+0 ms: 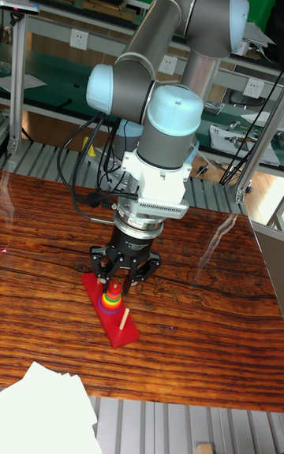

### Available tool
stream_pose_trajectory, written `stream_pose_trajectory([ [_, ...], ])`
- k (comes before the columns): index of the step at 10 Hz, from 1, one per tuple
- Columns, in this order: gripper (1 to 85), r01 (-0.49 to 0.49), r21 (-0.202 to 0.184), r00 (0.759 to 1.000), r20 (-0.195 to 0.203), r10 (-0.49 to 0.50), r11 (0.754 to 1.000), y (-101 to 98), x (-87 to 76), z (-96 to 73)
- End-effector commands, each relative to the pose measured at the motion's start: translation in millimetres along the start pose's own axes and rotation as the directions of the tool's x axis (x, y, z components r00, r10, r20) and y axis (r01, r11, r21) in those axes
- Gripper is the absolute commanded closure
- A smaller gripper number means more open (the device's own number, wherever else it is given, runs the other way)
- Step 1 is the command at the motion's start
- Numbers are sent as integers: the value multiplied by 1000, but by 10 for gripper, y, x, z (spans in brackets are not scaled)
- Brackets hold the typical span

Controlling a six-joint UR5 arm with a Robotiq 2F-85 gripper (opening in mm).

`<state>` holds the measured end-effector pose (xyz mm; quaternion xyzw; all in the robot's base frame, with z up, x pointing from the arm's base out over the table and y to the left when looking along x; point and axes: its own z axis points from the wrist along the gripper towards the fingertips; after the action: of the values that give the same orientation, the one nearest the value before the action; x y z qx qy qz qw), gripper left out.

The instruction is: Take out one Hanoi block and throw it aside

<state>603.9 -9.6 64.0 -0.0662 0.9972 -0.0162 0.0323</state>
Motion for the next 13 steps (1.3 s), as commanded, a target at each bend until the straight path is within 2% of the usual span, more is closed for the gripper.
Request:
stream_pose_trajectory([
  [1,457,-8,-14,1000,1,9,1000,4,12,-11],
  [13,523,-23,-20,1000,-1,23,1000,23,21,-10],
])
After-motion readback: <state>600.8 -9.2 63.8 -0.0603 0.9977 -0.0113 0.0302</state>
